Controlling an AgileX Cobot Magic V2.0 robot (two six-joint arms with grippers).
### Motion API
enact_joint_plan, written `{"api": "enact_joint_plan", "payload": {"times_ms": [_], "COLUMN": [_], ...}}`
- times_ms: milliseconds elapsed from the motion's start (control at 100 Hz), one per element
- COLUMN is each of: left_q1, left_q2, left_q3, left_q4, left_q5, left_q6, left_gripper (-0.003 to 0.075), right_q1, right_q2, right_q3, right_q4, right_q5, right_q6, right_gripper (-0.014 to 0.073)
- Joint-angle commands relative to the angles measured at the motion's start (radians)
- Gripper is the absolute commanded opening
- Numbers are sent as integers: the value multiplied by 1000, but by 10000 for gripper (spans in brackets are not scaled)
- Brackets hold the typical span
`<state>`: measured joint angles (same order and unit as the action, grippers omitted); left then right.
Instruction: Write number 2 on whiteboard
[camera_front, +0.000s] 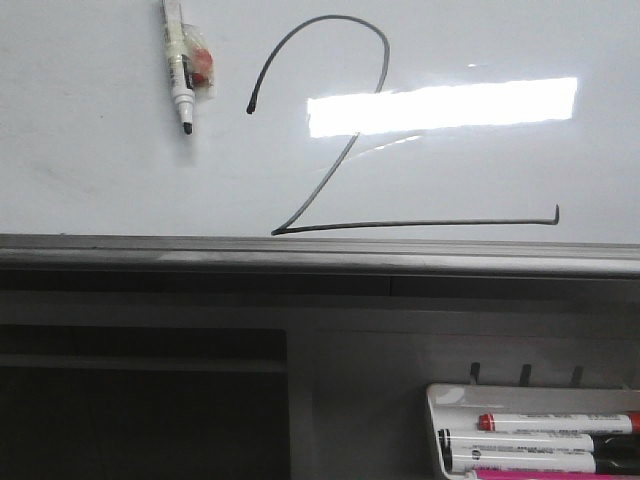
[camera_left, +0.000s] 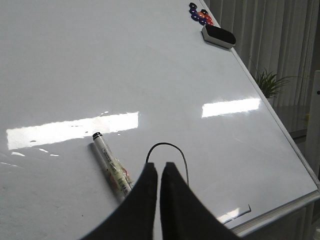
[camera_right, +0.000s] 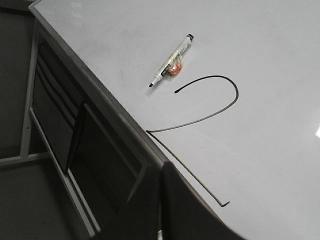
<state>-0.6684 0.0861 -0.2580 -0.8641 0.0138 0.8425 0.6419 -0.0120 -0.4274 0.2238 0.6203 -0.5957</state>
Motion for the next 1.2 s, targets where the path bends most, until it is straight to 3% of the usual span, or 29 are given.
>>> {"api": "enact_joint_plan", "payload": {"times_ms": [0,330,440,580,680,800,1100,1190], "left_q1": [-1,-1,-1,63,153,247,369,383], "left_q2": [12,12,8,8,8,1,-114,-116], "left_q3": [-27,-2,46,182,274,269,269,269], "left_q4": [1,-5,133,530,695,736,695,659], "left_q5": [-43,-50,-125,-252,-313,-133,254,279], "left_q6": [-3,-3,-17,-343,-617,-709,-721,-723], "left_gripper": [-20,-20,-20,-20,-20,-20,-20,-20], "right_q1": [-7,-7,-7,-7,-7,-7,-7,-7], "right_q2": [-9,-9,-9,-9,-9,-9,-9,-9], "right_q3": [-23,-23,-23,-23,-23,-23,-23,-23], "right_q4": [0,0,0,0,0,0,0,0], "right_q5": [-74,-74,-74,-74,-74,-74,-72,-72], "right_q6": [3,3,3,3,3,3,3,3], "right_gripper": [-71,-71,-71,-71,-71,-71,-71,-71]}}
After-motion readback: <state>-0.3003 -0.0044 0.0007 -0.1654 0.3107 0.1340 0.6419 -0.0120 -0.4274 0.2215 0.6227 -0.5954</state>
